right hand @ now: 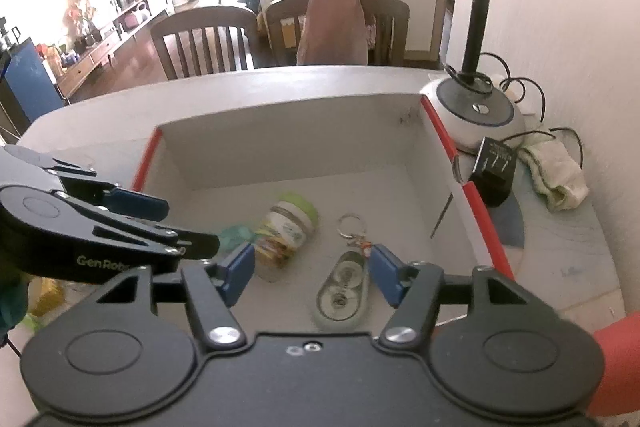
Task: Organize rigid objects
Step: 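Open both tools to drop teal toy and keychain beside the jar, then withdraw both tools from the box back over the table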
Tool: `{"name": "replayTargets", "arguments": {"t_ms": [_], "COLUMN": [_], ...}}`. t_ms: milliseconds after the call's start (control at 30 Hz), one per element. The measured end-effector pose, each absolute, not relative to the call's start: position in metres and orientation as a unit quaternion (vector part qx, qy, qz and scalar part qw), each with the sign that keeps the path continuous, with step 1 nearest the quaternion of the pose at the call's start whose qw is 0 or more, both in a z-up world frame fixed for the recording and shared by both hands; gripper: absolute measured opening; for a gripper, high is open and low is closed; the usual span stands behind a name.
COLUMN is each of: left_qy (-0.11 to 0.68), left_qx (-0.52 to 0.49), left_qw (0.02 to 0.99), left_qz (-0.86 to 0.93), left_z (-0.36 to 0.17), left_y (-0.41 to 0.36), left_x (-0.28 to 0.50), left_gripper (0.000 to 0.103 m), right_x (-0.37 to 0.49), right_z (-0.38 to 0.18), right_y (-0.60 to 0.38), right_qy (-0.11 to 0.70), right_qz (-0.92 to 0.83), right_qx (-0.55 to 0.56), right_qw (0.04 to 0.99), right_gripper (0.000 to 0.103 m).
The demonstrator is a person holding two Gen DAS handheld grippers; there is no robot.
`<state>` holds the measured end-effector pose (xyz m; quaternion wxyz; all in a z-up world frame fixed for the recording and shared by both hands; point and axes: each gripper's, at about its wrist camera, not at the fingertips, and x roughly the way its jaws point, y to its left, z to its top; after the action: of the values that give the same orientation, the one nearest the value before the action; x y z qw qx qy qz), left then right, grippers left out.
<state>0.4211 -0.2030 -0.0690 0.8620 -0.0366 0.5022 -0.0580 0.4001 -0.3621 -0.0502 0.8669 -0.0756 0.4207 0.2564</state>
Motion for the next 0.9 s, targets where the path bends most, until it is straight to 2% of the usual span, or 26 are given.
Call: {"name": "replayTargets", "arguments": {"t_ms": [167,400,800,867,900], "left_qy": [0.485,0.462,0.435,0.431,0.427], "left_qx": [-0.041,-0.054,-0.065,-0.067,-0.069], "left_qw": [0.872,0.883,0.895,0.897,0.899], "left_qz": [-0.054,-0.054,-0.069,-0.068,-0.068], "left_z": [-0.059,-0.038,-0.017,-0.015,-0.014], "left_y": [-0.19,-0.164,-0.121,-0.113,-0.109], "left_x": [0.405,0.371,0.309,0.299,0.293], "left_gripper": [0.056,0.056,0.056,0.065,0.065], "right_x": [0.379,0.35,0.294,0.285,0.28], "right_z": [-0.035,-0.022,-0.005,-0.003,-0.002], "right_y": [-0.352,-0.336,-0.31,-0.304,-0.301], "right_qy": [0.403,0.389,0.355,0.348,0.344], "right_qz": [0.261,0.266,0.271,0.269,0.27], "right_qx": [-0.067,-0.057,-0.016,-0.013,-0.012], "right_qw": [0.875,0.88,0.895,0.898,0.899], "right_gripper": [0.074,0.081,0.087,0.088,0.09]}}
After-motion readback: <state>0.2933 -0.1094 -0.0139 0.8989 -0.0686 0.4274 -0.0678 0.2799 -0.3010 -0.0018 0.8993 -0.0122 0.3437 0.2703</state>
